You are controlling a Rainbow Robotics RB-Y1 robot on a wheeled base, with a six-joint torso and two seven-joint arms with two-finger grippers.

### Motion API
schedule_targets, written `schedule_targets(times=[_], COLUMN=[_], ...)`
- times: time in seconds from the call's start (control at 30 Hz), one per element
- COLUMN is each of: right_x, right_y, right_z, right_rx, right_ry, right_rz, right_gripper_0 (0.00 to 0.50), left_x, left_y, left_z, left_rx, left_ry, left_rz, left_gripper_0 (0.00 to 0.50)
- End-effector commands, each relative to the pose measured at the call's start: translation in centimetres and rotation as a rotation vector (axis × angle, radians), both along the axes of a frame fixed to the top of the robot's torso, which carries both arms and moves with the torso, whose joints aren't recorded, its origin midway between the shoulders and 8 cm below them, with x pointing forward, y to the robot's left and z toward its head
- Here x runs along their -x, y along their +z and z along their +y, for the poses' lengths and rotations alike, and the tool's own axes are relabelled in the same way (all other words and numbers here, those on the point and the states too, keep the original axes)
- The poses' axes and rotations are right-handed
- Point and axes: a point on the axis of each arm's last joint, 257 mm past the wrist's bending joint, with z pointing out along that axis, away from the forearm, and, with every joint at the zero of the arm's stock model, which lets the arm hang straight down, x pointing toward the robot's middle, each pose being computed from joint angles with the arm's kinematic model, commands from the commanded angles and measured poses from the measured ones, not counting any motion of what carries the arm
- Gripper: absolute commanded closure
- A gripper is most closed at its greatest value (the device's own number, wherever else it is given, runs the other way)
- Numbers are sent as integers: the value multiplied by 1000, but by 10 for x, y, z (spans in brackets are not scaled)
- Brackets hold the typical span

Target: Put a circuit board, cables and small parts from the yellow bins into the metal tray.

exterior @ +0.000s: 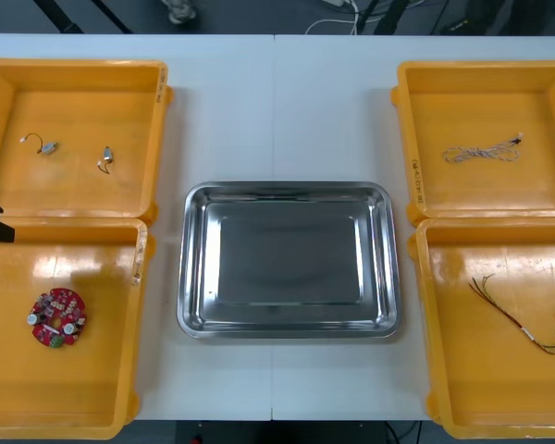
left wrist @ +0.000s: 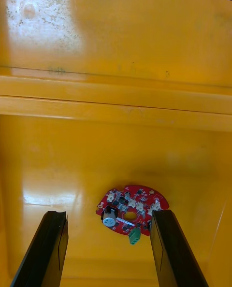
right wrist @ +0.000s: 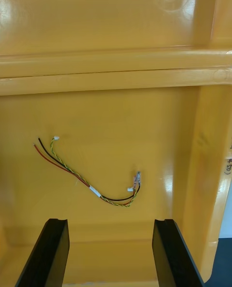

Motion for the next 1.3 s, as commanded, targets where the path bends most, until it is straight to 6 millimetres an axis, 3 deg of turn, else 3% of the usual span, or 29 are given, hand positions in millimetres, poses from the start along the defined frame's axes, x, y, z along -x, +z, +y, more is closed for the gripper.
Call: schedule_targets(times=[0.03, 1.3], right_x=[1, 1], right_y=[7, 7], right_z=[-3, -3], right_rx=[-1, -1], right_ry=[-34, -34], right_rz=[-24, -24], right_gripper_0=[0, 0], left_x=[-4, -4], left_y=[24, 24], left_z=[13, 13], left_rx=[-82, -82], left_ry=[-68, -68], left_rz=[-46, -46], left_gripper_0=[0, 0])
